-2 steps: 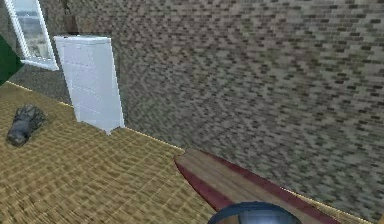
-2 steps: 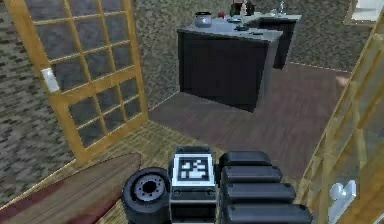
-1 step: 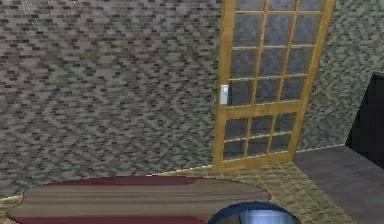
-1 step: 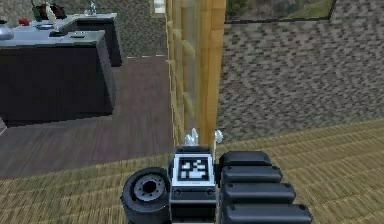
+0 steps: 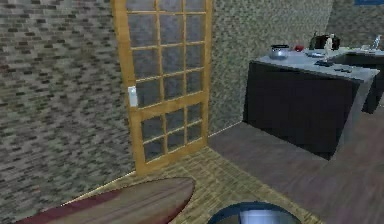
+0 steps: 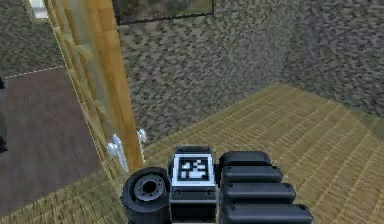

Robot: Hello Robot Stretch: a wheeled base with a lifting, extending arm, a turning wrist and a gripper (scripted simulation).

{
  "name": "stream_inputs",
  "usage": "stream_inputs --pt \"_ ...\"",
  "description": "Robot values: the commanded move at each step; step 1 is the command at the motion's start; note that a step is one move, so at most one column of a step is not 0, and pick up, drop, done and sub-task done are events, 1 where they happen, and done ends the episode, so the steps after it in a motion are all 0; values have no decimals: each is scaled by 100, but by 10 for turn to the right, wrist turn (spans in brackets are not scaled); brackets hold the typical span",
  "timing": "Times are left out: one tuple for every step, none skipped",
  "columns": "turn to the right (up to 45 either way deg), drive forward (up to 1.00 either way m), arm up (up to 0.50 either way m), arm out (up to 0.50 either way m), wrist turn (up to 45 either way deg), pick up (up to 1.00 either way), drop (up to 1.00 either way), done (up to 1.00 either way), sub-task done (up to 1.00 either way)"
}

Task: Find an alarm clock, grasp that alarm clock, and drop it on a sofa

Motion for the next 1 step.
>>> stream_inputs --pt "0 40 0 0 0 0 0 0 0"
